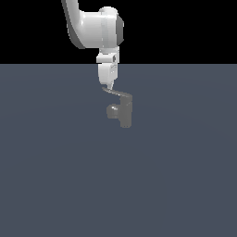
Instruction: Turn on the faucet by rotating a designated handle.
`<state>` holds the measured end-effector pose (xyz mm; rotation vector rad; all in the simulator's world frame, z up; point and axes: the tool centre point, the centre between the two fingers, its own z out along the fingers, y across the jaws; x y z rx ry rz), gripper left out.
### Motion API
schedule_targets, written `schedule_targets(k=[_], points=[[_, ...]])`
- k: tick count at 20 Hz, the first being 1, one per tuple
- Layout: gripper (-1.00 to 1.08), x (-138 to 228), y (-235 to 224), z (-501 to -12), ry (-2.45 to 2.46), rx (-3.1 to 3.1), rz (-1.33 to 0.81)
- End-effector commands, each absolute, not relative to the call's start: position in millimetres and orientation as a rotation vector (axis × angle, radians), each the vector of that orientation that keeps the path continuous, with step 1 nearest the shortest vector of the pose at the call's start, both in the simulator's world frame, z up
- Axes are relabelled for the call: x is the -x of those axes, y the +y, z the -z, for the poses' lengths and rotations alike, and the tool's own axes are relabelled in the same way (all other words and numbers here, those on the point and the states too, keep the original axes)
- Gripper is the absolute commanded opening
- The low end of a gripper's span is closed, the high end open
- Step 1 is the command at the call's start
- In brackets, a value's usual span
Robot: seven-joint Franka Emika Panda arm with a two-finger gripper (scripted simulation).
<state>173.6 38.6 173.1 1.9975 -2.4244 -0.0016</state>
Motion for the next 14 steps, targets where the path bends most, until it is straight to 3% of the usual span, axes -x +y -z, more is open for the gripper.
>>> schedule_targets(k=[1, 14], points=[[-1.0, -173.6, 38.5, -173.1, -2.425, -1.997, 0.001], [-1.0, -147.8, 48.3, -172.9, -2.425, -1.997, 0.001]])
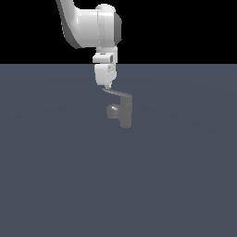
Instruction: Turn on the faucet by rotating a designated handle.
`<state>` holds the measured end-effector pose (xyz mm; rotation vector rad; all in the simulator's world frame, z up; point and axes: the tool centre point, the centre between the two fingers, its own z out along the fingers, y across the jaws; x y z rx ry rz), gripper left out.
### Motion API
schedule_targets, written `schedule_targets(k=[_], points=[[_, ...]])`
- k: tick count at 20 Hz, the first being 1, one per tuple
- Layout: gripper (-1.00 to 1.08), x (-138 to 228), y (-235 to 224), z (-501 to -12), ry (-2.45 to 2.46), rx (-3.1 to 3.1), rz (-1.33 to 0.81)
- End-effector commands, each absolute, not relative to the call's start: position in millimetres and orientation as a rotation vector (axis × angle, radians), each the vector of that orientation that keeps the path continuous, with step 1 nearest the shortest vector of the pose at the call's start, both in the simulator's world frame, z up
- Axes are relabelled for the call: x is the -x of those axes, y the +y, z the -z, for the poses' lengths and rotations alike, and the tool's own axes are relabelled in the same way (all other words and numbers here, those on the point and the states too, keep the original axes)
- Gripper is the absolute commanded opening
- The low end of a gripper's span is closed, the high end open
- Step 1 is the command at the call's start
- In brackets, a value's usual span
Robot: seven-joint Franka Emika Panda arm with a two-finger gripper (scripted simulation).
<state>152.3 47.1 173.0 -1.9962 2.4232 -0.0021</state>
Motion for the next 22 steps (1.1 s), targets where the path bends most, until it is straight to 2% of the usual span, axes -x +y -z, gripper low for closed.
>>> schedule_targets(k=[1, 20, 22], points=[[-1.0, -145.7, 49.2, -172.9, 2.425, 1.998, -0.001], [-1.0, -102.4, 65.5, -173.0, 2.426, 1.996, -0.001], [-1.0, -106.2, 60.8, -174.2, 2.429, 1.99, 0.007]])
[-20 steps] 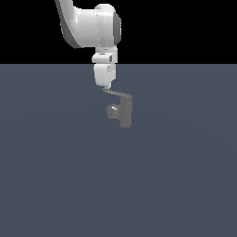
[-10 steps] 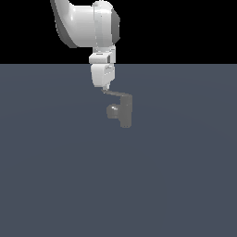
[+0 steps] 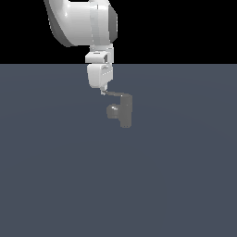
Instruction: Turn on the faucet by rotating a designated handle.
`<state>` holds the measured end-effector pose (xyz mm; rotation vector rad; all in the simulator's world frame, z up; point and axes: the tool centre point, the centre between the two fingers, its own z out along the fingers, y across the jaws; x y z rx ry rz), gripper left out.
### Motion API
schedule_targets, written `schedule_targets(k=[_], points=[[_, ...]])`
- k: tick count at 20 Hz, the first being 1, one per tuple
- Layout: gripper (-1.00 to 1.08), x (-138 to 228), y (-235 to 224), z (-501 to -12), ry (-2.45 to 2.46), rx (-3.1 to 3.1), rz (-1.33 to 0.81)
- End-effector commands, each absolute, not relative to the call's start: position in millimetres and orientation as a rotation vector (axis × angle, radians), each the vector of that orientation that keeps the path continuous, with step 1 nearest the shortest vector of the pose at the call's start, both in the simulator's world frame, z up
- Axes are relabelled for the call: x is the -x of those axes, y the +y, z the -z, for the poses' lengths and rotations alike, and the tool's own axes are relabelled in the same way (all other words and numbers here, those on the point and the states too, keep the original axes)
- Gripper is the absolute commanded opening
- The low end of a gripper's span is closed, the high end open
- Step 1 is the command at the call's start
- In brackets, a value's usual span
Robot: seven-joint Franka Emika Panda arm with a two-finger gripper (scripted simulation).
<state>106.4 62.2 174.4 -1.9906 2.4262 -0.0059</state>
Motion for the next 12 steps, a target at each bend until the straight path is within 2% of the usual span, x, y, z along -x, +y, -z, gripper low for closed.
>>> schedule_targets(k=[1, 12], points=[[-1.0, -103.7, 59.8, -174.2, 2.429, 1.99, 0.007], [-1.0, -76.1, 50.1, -173.6, 2.428, 1.992, 0.004]])
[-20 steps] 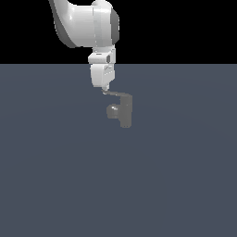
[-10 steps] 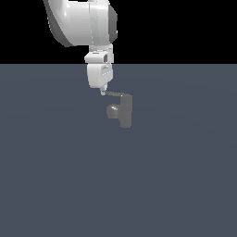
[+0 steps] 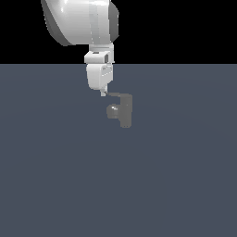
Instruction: Turn on the faucet by rotating a designated handle.
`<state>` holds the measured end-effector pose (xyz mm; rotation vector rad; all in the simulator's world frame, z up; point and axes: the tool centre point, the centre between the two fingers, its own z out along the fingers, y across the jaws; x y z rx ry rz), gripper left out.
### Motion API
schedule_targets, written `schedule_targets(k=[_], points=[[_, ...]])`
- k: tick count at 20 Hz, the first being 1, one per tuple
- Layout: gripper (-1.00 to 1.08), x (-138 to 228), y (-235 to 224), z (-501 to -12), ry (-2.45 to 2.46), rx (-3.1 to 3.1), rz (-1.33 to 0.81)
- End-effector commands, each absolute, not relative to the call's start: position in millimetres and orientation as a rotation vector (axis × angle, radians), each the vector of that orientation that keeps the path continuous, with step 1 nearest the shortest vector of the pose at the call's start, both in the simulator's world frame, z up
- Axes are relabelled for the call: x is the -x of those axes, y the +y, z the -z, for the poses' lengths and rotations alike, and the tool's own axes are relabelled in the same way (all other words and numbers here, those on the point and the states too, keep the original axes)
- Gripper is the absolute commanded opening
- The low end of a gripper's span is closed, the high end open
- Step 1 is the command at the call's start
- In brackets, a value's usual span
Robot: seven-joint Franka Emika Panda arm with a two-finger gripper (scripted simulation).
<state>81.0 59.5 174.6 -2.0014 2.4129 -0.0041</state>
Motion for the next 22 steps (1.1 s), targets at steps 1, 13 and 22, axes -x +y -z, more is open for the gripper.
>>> schedule_targets(k=[1, 13, 22], points=[[-1.0, -73.5, 49.1, -173.7, 2.428, 1.992, 0.004], [-1.0, -41.6, 37.5, -173.3, 2.426, 1.995, 0.001], [-1.0, -28.4, 24.3, -174.4, 2.415, 2.002, 0.001]])
